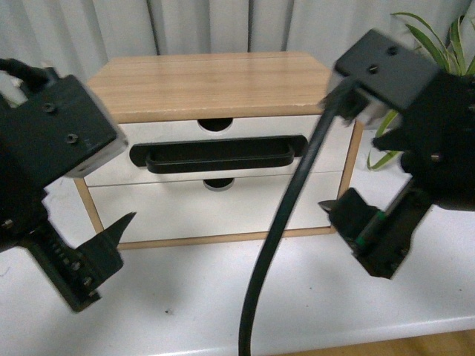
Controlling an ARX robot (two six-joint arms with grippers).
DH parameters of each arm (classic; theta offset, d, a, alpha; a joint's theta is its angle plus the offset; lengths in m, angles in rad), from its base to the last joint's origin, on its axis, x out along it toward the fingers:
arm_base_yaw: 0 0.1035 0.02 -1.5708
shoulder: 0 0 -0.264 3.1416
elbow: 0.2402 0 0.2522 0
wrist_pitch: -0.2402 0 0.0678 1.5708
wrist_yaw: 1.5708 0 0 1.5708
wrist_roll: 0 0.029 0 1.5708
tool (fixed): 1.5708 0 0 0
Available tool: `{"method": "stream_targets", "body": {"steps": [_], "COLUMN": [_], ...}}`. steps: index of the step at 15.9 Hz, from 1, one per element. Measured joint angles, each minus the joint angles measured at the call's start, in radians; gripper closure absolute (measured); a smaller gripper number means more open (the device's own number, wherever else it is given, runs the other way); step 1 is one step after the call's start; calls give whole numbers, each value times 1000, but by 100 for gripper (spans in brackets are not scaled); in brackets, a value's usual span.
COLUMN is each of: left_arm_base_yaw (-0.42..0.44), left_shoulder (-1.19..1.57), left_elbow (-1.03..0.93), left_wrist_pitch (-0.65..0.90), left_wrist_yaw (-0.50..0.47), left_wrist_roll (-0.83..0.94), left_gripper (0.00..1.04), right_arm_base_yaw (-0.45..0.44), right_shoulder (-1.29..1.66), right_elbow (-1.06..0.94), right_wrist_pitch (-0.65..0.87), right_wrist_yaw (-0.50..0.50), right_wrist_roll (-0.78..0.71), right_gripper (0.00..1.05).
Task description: Close drawer sideways
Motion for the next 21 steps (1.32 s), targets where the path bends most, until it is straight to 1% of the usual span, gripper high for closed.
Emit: {"method": "stream_targets", "body": {"steps": [2,5,6,7,8,9,11,12,13,14,15,16,17,18,19,20,21], "left_arm_base_yaw": [1,43,70,123,195,229,219,228,256,259,259,257,257,259,259,259,258], "left_shoulder": [-249,-737,-878,-1028,-1147,-1210,-1213,-1215,-1240,-1270,-1275,-1362,-1456,-1453,-1453,-1453,-1453], "left_elbow": [-124,-205,-221,-249,-282,-304,-304,-312,-345,-357,-359,-370,-391,-385,-391,-391,-391], "left_wrist_pitch": [-141,-439,-527,-612,-683,-714,-710,-673,-584,-576,-585,-694,-754,-719,-746,-726,-732], "left_wrist_yaw": [-31,-87,-102,-124,-130,-153,-144,-127,-58,-35,-27,-25,-24,-25,-26,-25,-25], "left_wrist_roll": [-103,-312,-378,-475,-579,-662,-724,-736,-754,-761,-768,-774,-777,-777,-777,-778,-778], "left_gripper": [7,7,7,7,7,7,7,9,20,32,45,59,72,85,99,103,103], "right_arm_base_yaw": [-27,-90,-89,-91,-97,-96,-96,-96,-87,-108,-143,-171,-190,-210,-232,-311,-352], "right_shoulder": [-201,-545,-652,-763,-852,-898,-892,-891,-873,-901,-948,-993,-1002,-1030,-1090,-1137,-1170], "right_elbow": [-160,-364,-412,-461,-505,-520,-520,-520,-574,-636,-657,-661,-682,-686,-686,-686,-686], "right_wrist_pitch": [20,-40,-83,-127,-113,-106,-105,-103,99,216,221,222,233,183,146,103,68], "right_wrist_yaw": [18,114,120,139,163,197,203,203,275,301,292,269,242,217,200,112,106], "right_wrist_roll": [97,285,336,406,474,513,543,549,541,532,526,525,525,522,521,519,518], "right_gripper": [6,6,6,6,6,6,6,6,15,27,40,55,68,80,95,102,103]}}
